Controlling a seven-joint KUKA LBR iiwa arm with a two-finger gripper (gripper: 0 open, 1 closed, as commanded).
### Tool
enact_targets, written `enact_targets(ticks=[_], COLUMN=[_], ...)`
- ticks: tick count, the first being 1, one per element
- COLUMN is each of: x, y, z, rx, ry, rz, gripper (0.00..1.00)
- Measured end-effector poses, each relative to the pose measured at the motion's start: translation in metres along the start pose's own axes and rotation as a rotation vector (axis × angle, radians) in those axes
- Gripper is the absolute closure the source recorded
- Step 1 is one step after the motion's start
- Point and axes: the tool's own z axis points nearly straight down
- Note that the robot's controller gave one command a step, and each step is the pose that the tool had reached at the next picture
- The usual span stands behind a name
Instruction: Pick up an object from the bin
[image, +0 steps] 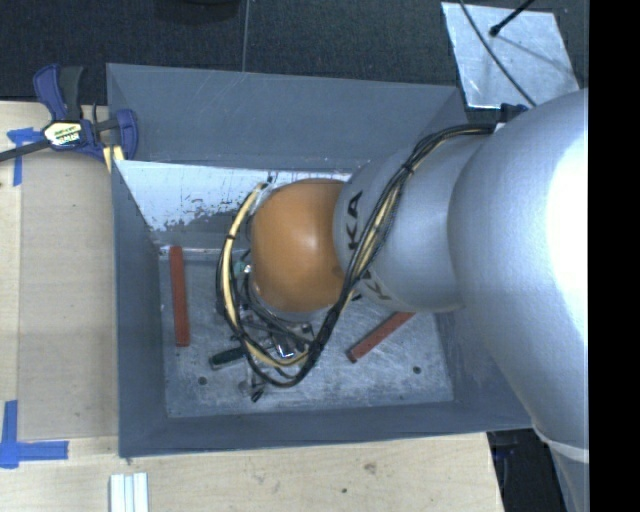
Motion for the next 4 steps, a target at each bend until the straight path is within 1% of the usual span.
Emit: enact_targets(ticks=[1, 2, 3, 4], x=[-0.012, -0.012, -0.014, -0.015], y=[-0.025, -0.025, -0.025, -0.025], z=[0.031, 0.031, 0.029, -0.019], rx=[0.001, 0.000, 0.000, 0.000], ry=[0.003, 0.003, -0.002, -0.009], rz=[-0.073, -0.072, -0.071, -0.069], gripper=[0.00, 0.00, 1.00, 1.00])
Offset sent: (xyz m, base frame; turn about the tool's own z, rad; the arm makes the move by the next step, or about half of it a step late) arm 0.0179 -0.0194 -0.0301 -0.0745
